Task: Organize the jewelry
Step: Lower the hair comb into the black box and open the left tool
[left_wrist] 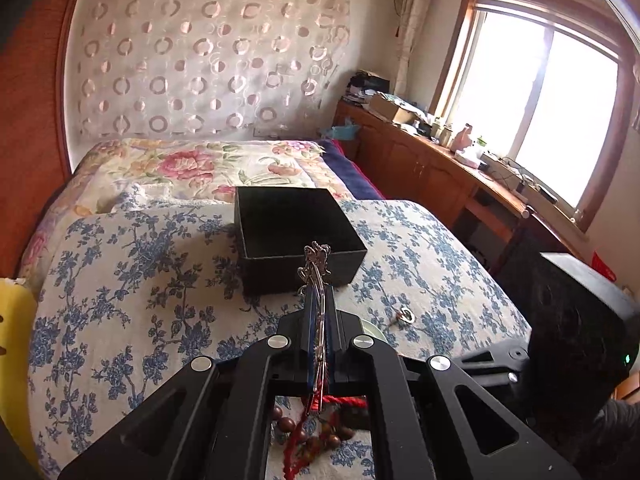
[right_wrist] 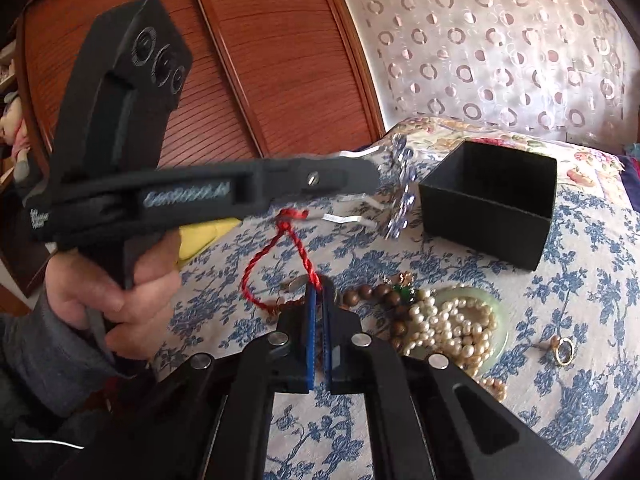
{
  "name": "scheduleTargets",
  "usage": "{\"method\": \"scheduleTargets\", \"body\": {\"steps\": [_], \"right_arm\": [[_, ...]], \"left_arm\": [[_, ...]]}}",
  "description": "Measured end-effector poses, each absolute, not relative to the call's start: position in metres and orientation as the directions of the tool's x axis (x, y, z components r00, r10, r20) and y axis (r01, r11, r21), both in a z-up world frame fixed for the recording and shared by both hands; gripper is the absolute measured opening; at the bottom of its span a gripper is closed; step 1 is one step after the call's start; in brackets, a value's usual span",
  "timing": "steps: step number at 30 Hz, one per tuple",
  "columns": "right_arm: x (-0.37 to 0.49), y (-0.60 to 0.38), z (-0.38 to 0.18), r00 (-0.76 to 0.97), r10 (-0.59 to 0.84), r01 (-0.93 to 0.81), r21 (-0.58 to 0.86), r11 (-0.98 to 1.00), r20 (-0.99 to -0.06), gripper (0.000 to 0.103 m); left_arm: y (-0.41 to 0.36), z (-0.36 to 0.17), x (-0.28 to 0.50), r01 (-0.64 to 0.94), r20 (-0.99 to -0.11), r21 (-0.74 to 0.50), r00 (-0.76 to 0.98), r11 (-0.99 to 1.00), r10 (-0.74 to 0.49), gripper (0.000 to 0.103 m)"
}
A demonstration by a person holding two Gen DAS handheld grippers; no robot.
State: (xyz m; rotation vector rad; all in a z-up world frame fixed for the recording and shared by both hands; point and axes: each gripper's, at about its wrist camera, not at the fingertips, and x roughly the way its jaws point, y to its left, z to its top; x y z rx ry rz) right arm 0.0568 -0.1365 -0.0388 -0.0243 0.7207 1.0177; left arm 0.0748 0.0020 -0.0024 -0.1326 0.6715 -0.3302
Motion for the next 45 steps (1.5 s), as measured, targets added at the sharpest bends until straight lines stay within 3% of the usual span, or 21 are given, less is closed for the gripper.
{"method": "scheduleTargets", "body": {"steps": [16,29,45], "right_arm": [[0.071,-0.159,-0.033,0.406,0.669,-0.744,0.2,0.638,-0.622,0.004],[0.144,-0.184,0.0,0.528,0.584,-0.678,0.107,0.727,-0.616,0.004],[0.219,-0.178,0.002,0.574,0.535,-0.653,0.049,0.756,-0.62,0.004]], "left_arm": [[0.002,0.006,0.097,0.244,-0.569,-0.166,0.768,0.956,-0.294,0.003],[0.001,0.013,0.145,0.247,-0.565,-0.161,0.771,0.956,-0.294,0.003],[-0.017,-0.028,0.214,0.259,-0.649,-0.202,0.687,0.944,-0.327,0.003]]}}
